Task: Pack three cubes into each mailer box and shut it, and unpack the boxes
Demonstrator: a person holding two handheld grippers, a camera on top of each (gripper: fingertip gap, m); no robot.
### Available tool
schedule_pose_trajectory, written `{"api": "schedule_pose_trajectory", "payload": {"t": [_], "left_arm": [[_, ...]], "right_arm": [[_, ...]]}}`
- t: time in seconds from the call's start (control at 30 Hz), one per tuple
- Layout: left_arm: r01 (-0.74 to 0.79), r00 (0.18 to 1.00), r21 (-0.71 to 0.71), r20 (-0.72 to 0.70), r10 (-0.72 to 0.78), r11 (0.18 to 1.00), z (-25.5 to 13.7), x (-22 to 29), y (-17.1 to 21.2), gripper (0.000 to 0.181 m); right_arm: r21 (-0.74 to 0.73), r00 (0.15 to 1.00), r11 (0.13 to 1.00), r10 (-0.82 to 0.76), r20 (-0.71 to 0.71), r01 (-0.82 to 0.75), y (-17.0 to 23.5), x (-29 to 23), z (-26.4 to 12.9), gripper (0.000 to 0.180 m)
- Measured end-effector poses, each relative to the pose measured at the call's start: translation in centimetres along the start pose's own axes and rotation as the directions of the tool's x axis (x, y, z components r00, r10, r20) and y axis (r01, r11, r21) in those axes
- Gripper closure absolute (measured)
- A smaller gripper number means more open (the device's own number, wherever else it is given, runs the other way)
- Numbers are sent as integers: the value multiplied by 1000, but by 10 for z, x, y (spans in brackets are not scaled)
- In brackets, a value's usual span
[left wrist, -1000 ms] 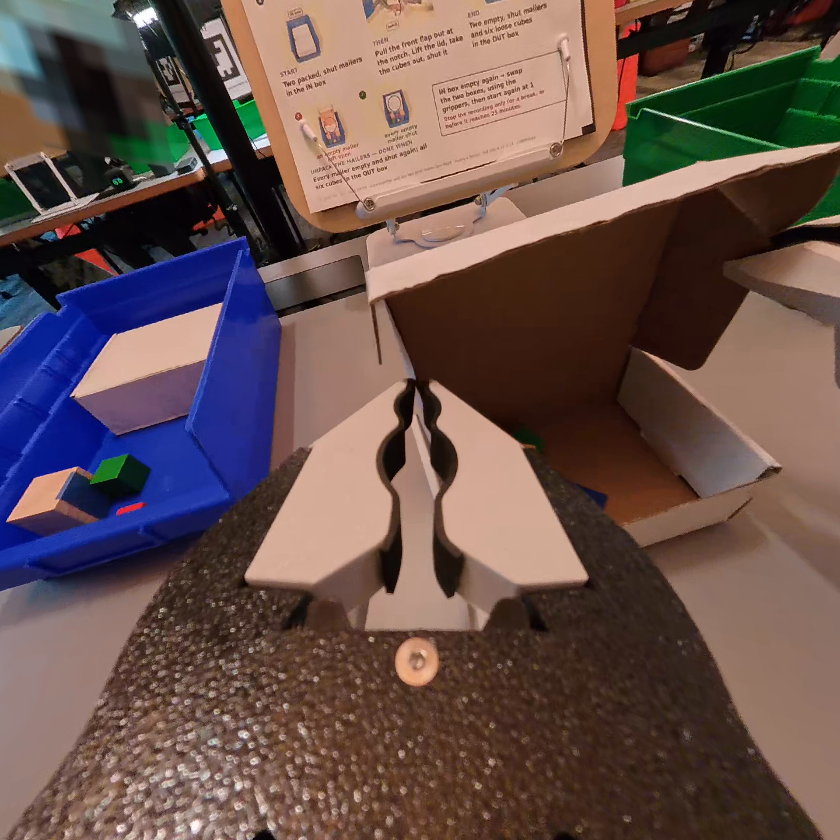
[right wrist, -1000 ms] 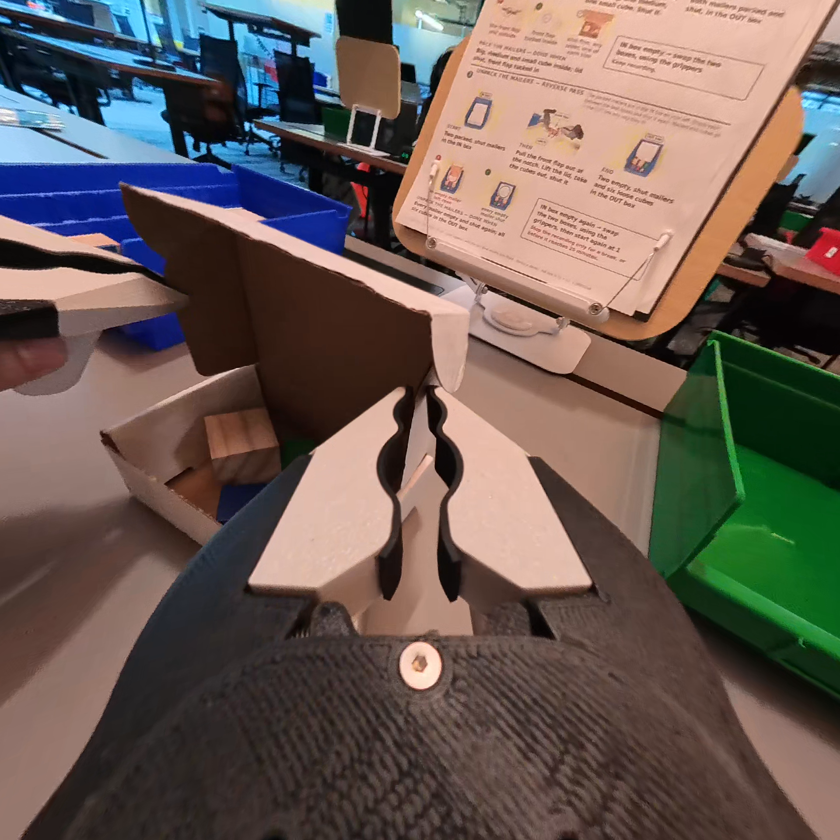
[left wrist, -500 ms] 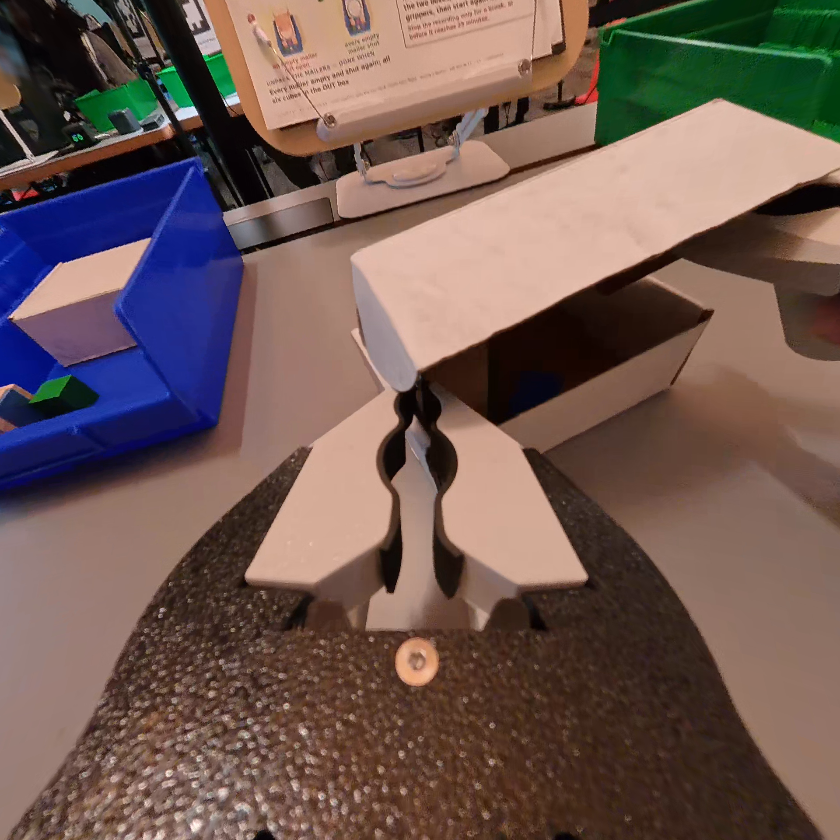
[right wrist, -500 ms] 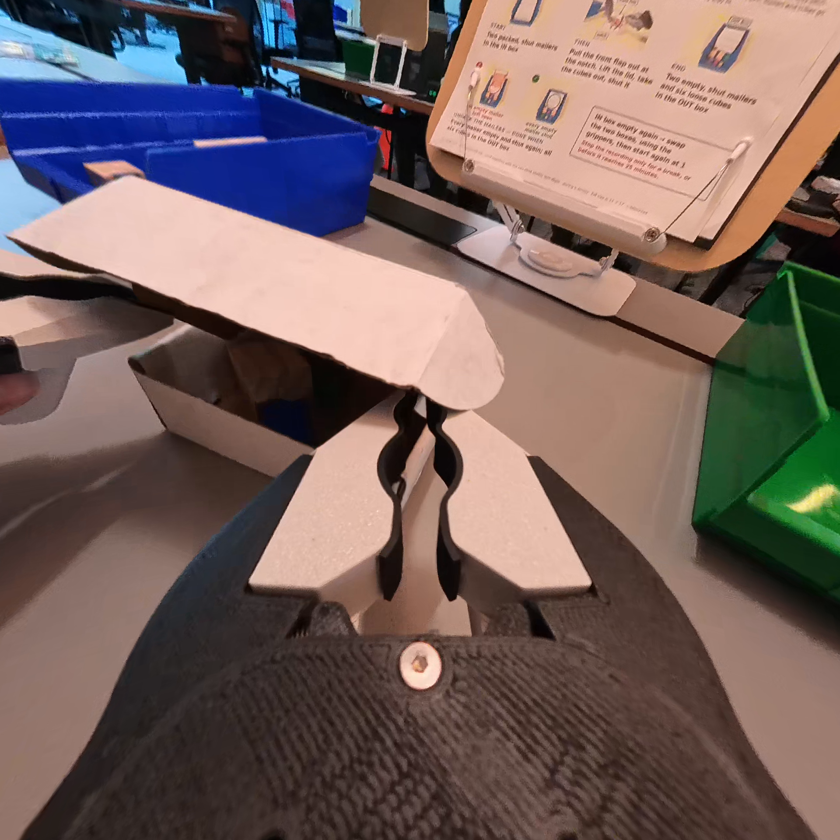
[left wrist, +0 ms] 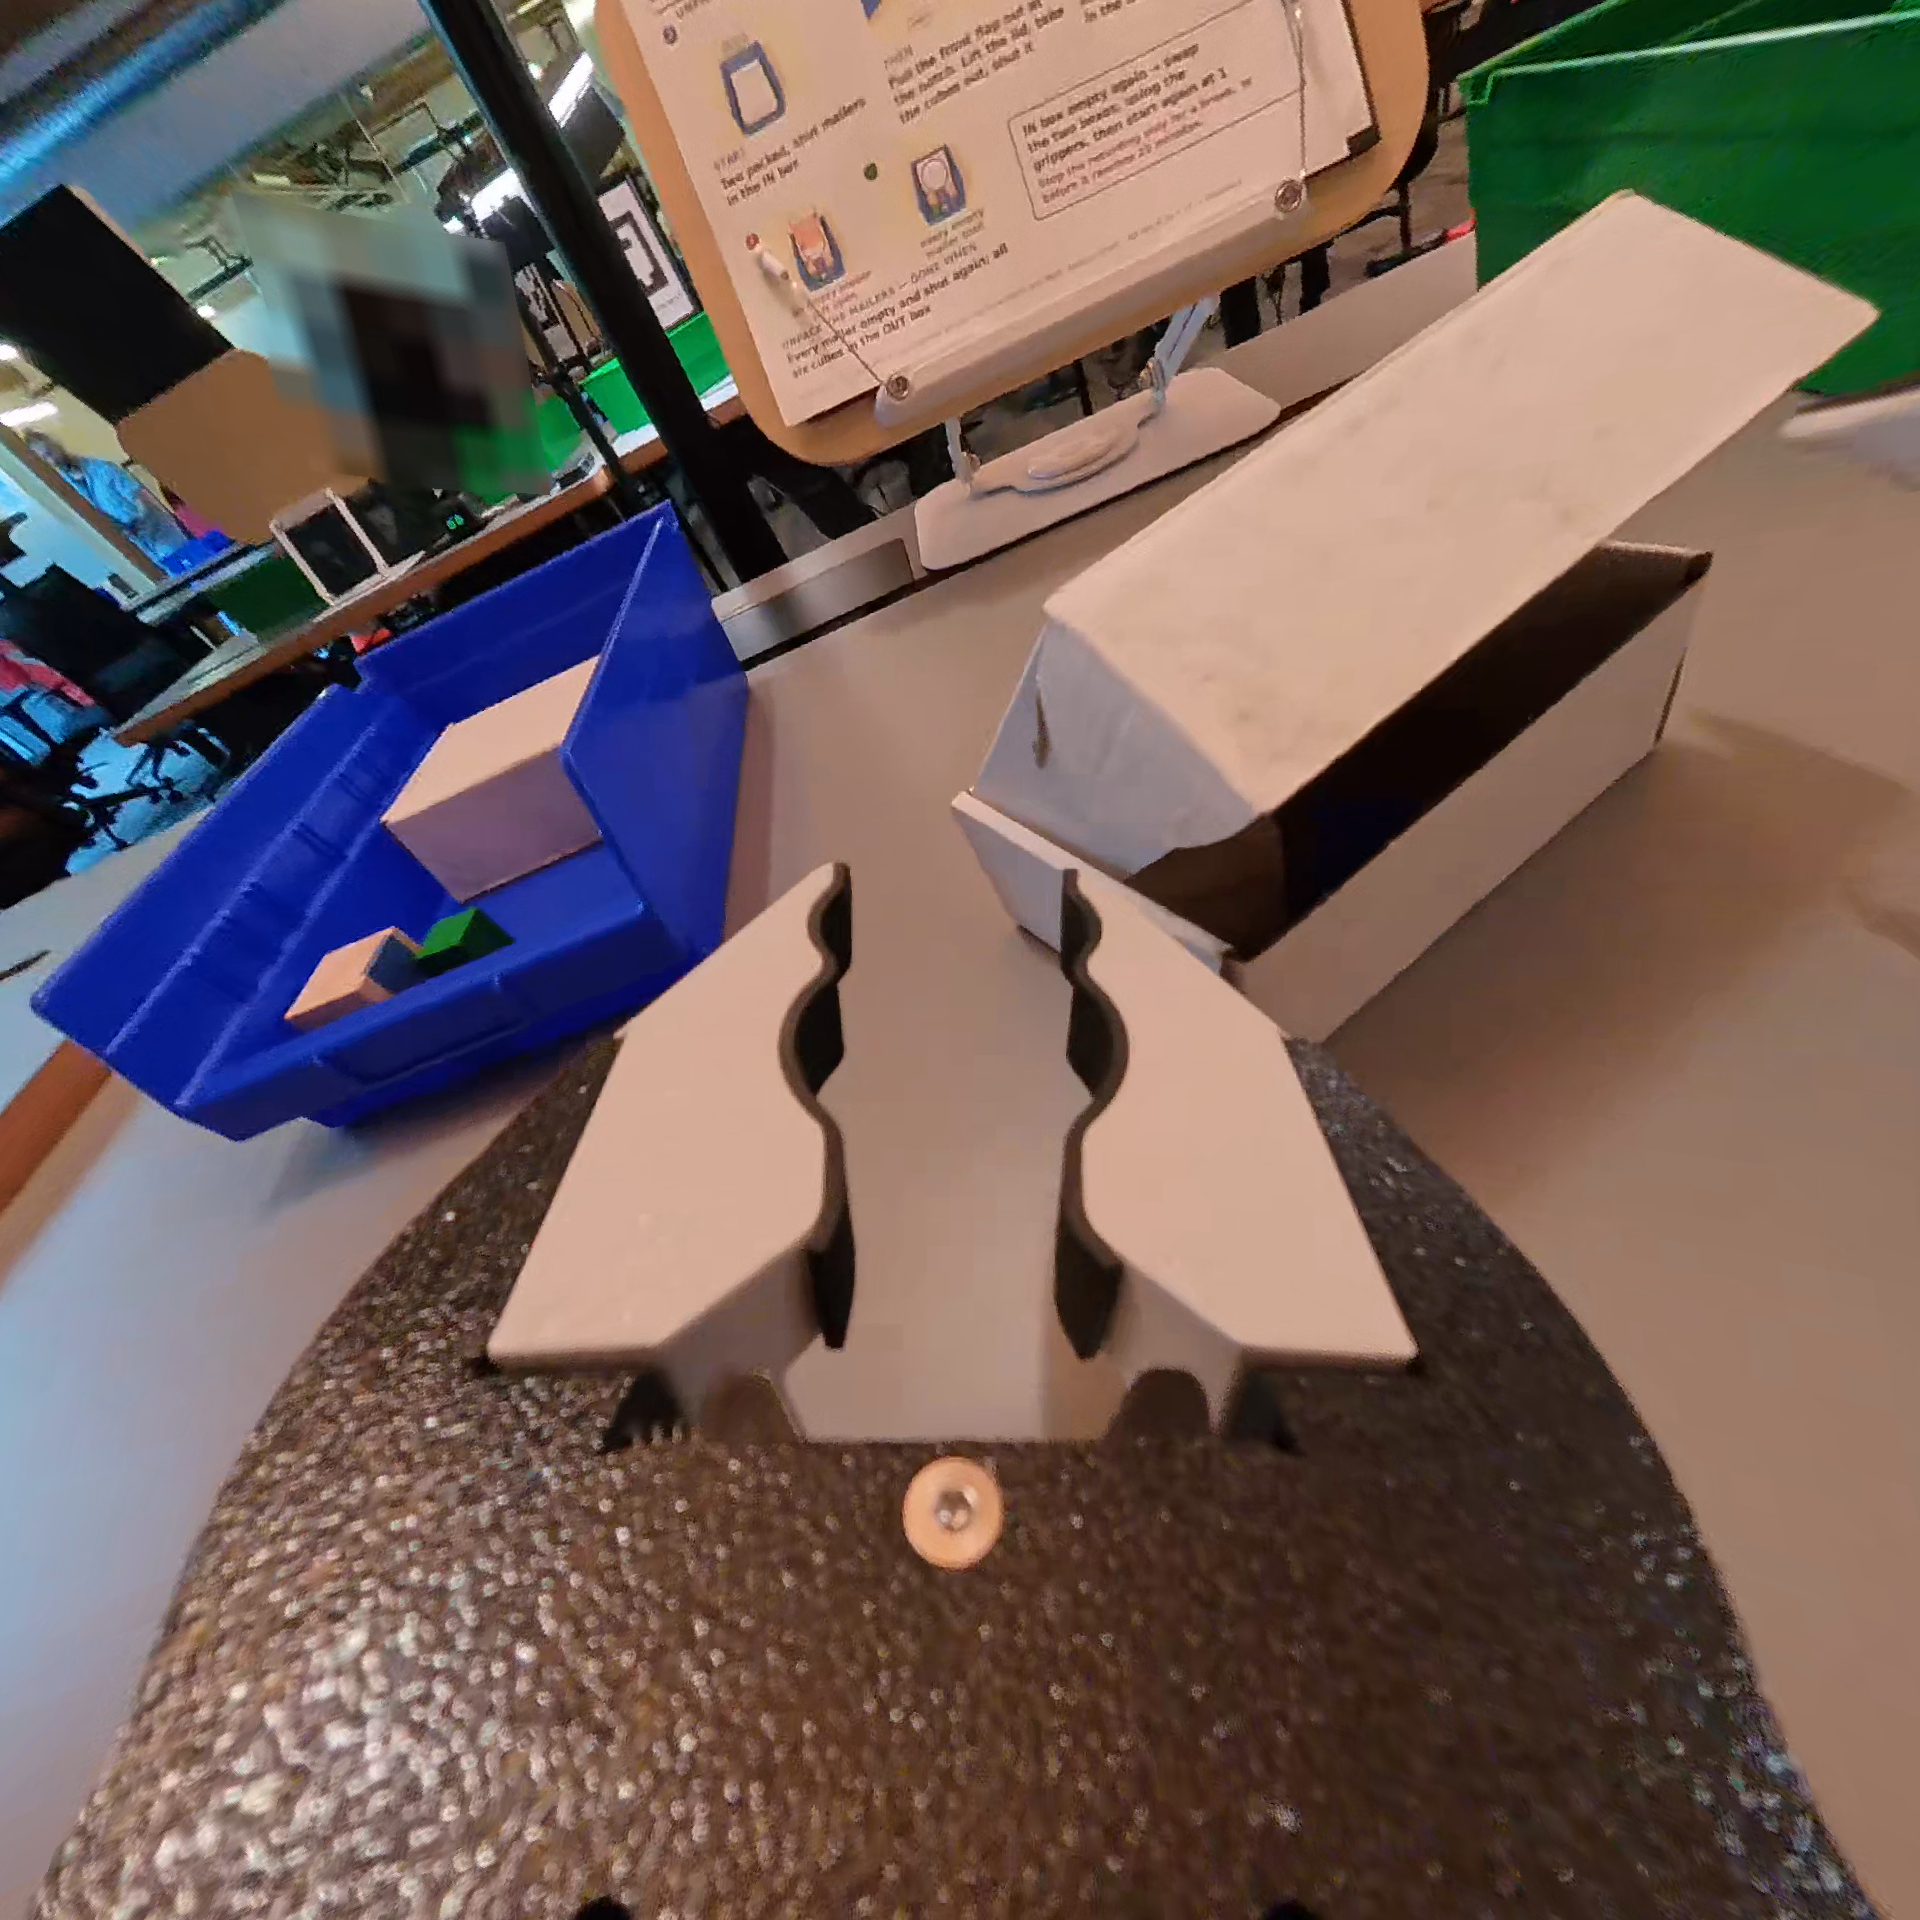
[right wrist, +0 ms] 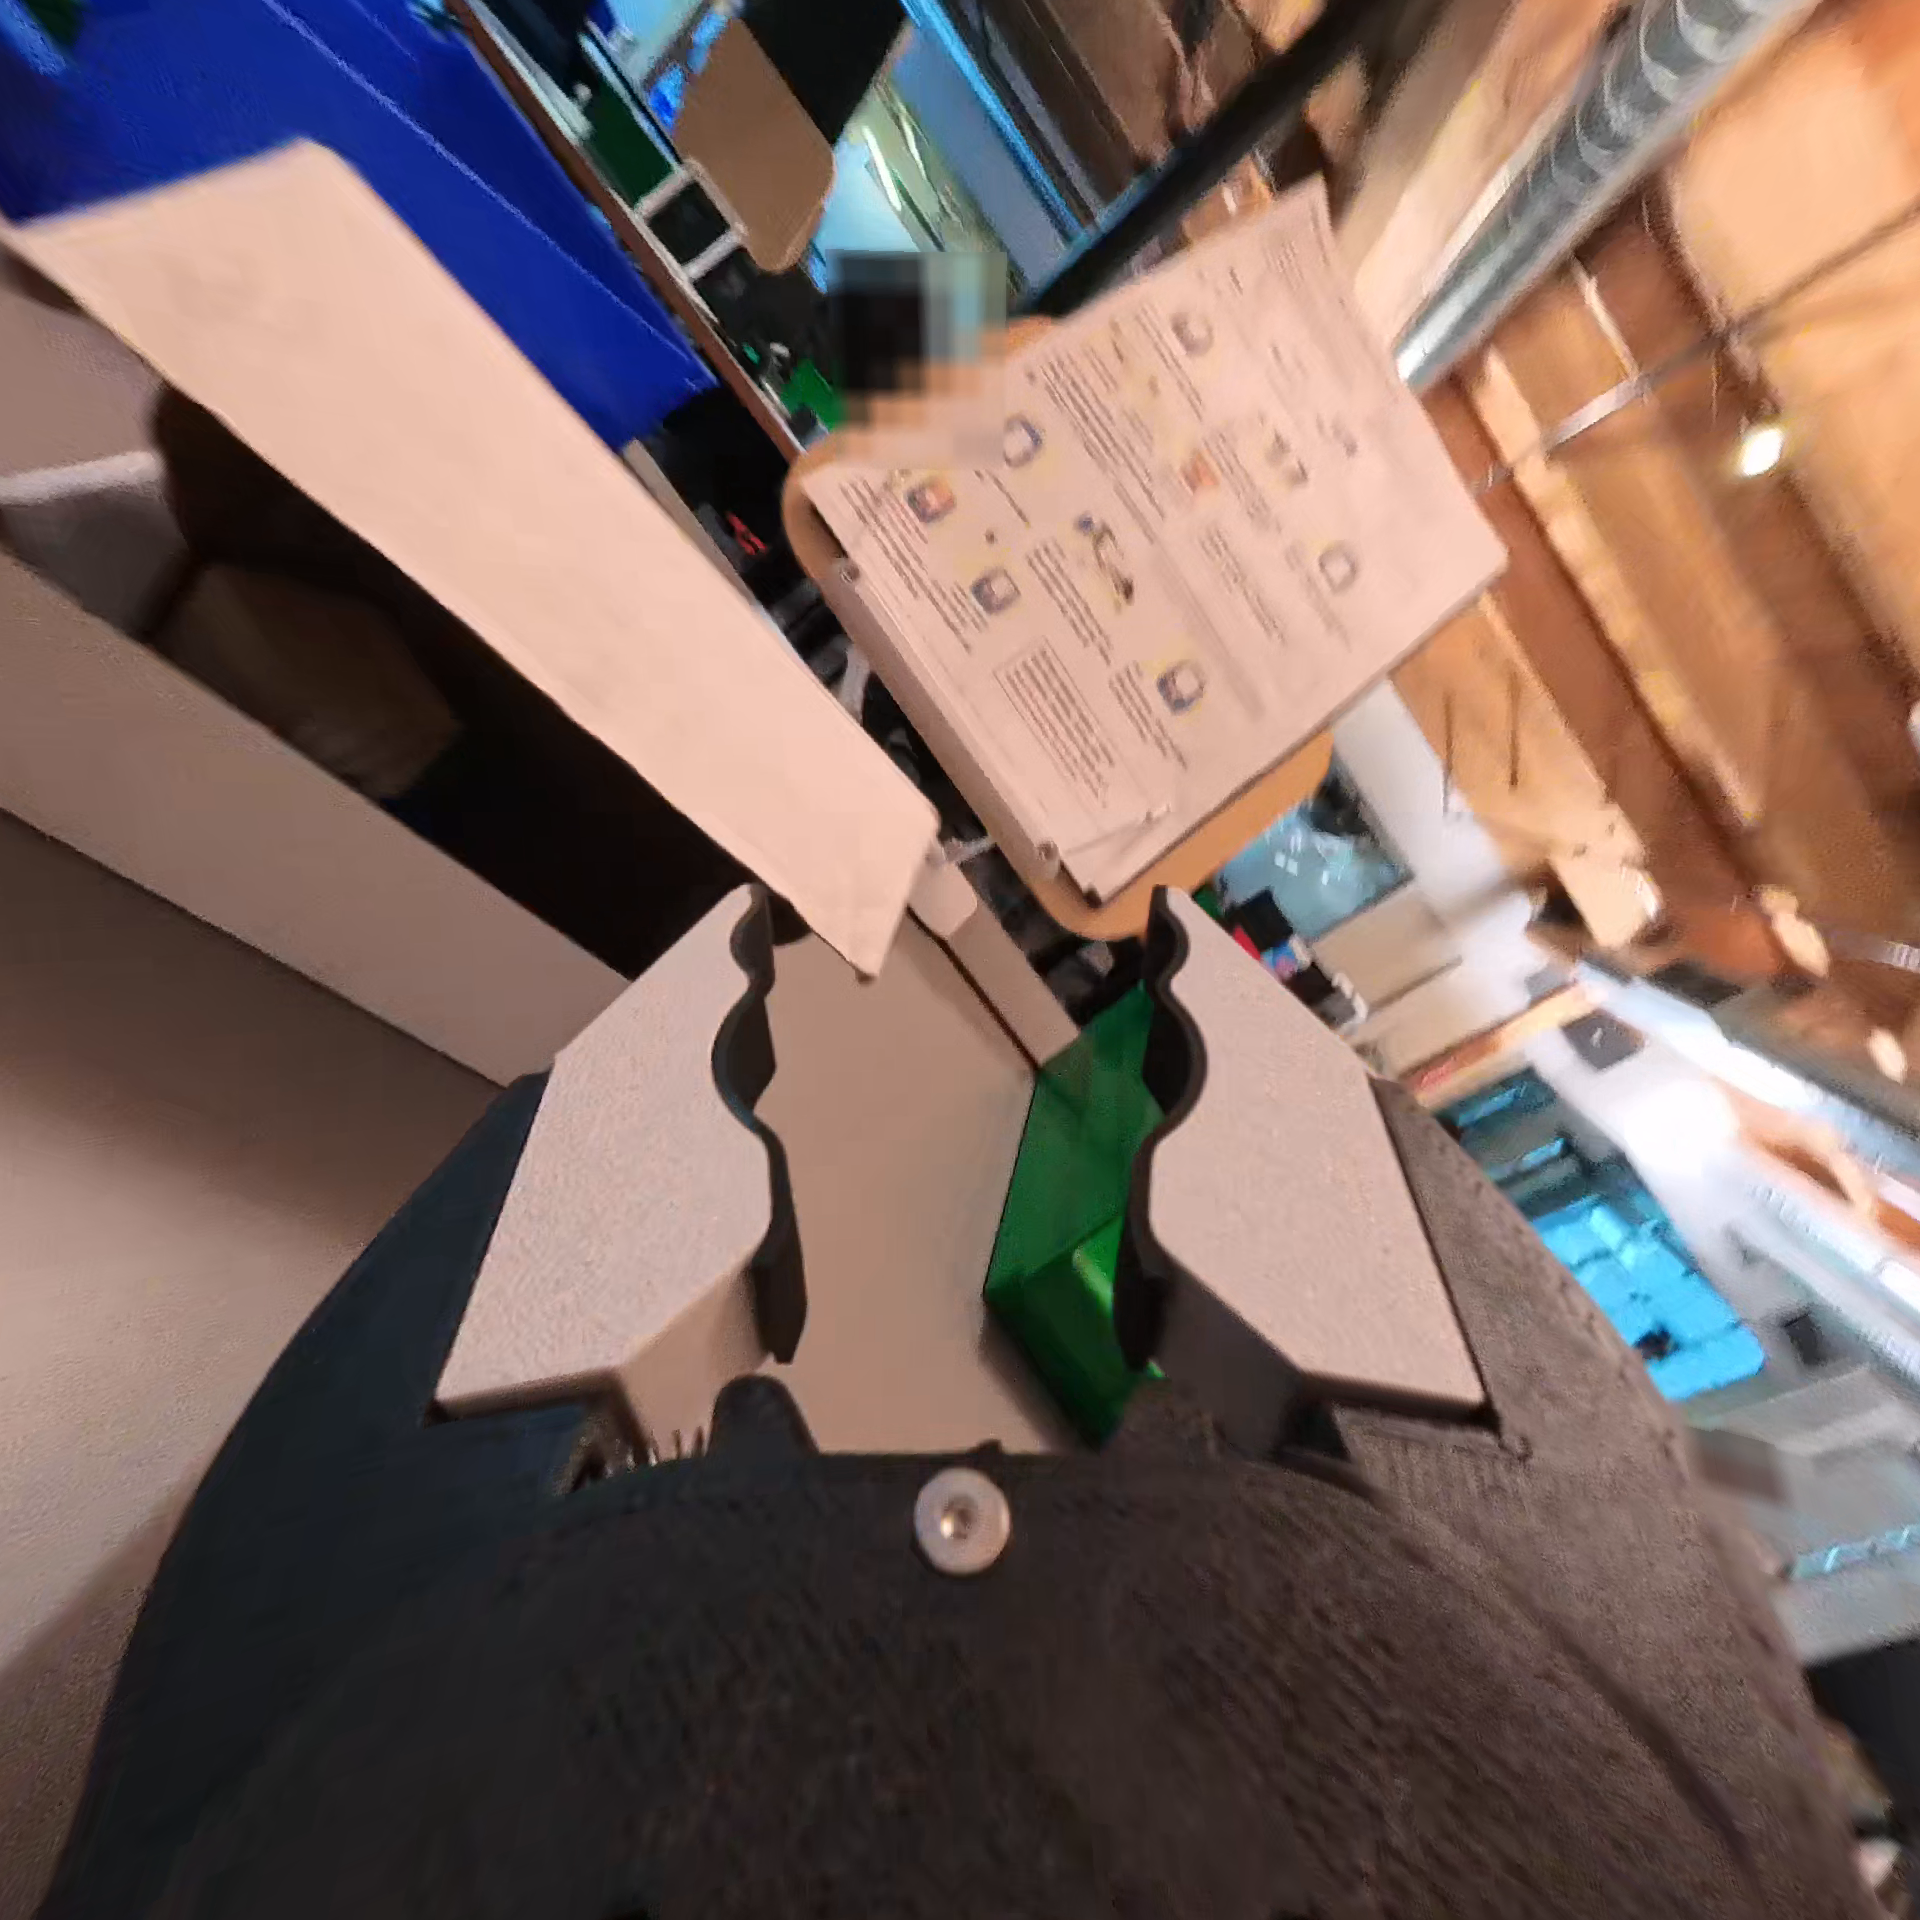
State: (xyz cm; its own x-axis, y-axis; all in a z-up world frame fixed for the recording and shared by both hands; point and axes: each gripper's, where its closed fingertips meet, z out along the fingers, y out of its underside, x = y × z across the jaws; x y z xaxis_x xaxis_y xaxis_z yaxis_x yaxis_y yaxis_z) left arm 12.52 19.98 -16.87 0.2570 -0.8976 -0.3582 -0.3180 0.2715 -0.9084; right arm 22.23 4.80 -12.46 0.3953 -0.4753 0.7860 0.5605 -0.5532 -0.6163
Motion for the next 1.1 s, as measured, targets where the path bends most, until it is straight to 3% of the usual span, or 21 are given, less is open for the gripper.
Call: {"api": "schedule_pose_trajectory", "payload": {"t": [0.17,0.33,0.47,0.5,0.7,0.77,0.8,0.9,0.93,1.0,1.1], "left_arm": [[-15,999,2,-33,15,1000,-1,9,3,146],[-35,997,-18,-75,34,999,-2,21,15,149],[-41,995,-11,-92,40,999,-2,23,15,152],[-43,995,-13,-92,41,999,-2,23,15,152],[-63,994,-9,-86,62,998,-2,20,13,150],[-84,993,-3,-83,84,996,-3,20,10,150],[-91,992,-2,-84,90,996,-3,21,9,150],[-89,992,0,-85,89,996,-3,21,7,150],[-89,992,1,-88,89,996,-4,21,7,150],[-91,992,4,-89,91,996,-4,21,6,151],[-105,991,25,-83,107,994,-4,20,1,151]], "right_arm": [[103,934,930,-356,24,352,-20,-29,5,106],[81,946,942,-325,-7,325,-21,-18,13,122],[64,925,923,-379,-10,379,-18,-17,17,175],[70,925,923,-380,20,378,-17,-22,17,178],[85,914,919,-392,105,384,-15,-37,12,178],[109,918,918,-390,75,381,-20,-34,9,179],[122,918,914,-394,33,388,-23,-30,7,174],[140,887,878,-461,-5,458,-18,-32,9,129],[129,874,866,-485,-23,484,-14,-30,11,123],[119,861,853,-506,-43,507,-8,-26,15,124],[115,846,838,-532,-39,533,-3,-23,23,153]]}}
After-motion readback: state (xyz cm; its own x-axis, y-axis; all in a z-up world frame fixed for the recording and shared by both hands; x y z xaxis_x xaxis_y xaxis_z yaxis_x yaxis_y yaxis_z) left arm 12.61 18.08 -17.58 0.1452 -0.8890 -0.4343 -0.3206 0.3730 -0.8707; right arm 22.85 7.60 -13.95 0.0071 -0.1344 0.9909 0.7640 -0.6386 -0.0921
